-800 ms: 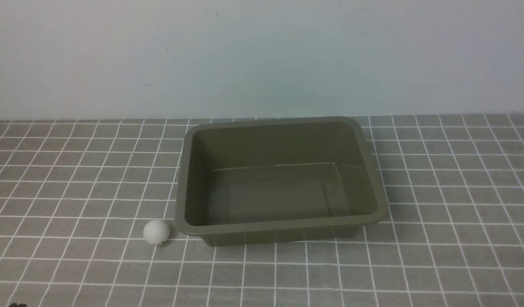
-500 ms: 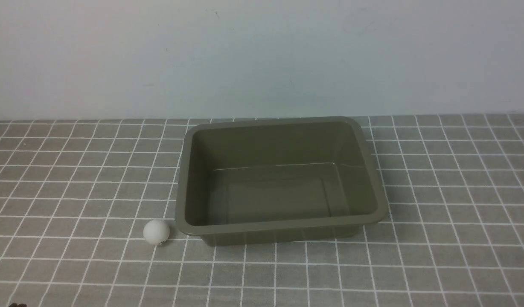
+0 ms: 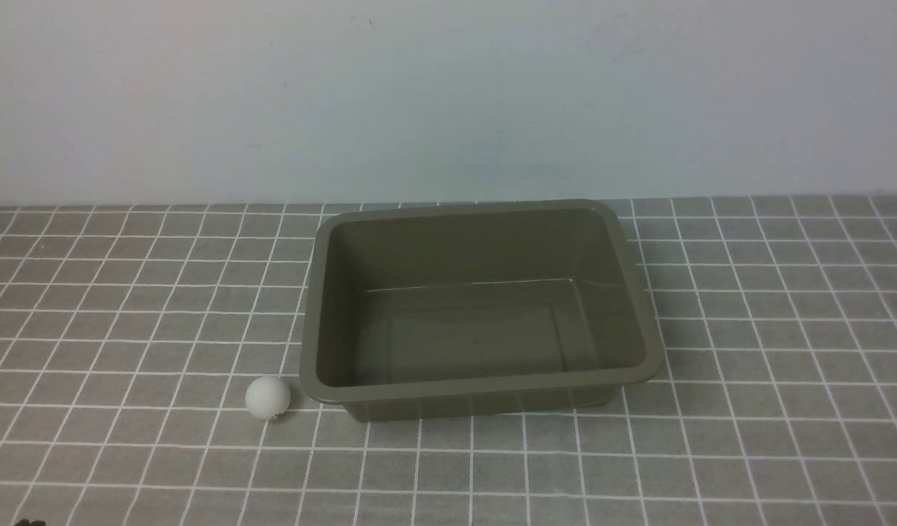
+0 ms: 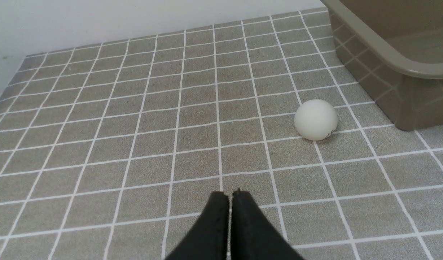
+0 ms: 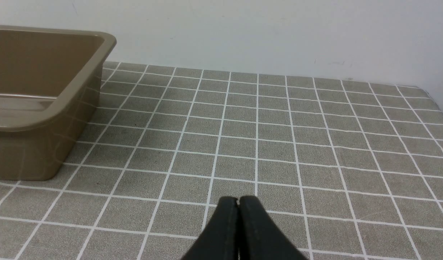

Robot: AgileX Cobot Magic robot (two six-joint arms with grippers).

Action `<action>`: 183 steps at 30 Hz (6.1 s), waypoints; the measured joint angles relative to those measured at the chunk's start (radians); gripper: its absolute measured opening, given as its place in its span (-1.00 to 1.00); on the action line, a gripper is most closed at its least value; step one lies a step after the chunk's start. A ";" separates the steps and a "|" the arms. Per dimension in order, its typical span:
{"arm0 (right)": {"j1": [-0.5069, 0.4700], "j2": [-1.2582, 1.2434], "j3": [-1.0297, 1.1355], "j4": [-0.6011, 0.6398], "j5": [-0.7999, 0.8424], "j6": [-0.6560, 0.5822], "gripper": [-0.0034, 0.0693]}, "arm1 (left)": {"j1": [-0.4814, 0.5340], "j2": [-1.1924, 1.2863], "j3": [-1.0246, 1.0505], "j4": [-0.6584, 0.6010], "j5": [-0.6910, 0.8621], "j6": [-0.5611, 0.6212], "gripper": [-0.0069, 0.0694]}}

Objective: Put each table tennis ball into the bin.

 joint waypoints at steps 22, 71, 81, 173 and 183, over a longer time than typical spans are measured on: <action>0.000 0.000 0.000 0.000 0.000 0.000 -0.93 | 0.000 0.074 -0.165 -0.436 -0.404 -0.271 -0.83; 0.000 0.000 0.000 0.000 0.000 0.000 -0.93 | -0.077 1.820 -1.009 -0.336 0.136 0.215 0.44; 0.000 0.000 0.000 0.000 0.000 -0.002 -0.93 | -0.076 1.806 -1.066 -0.274 0.241 0.190 0.10; 0.000 0.000 0.000 0.000 -0.001 -0.016 -0.93 | -0.012 0.001 0.001 -0.023 -0.013 -0.016 -0.83; 0.000 0.000 0.000 0.000 -0.001 -0.016 -0.93 | -0.013 0.001 0.001 -0.023 -0.012 -0.016 -0.83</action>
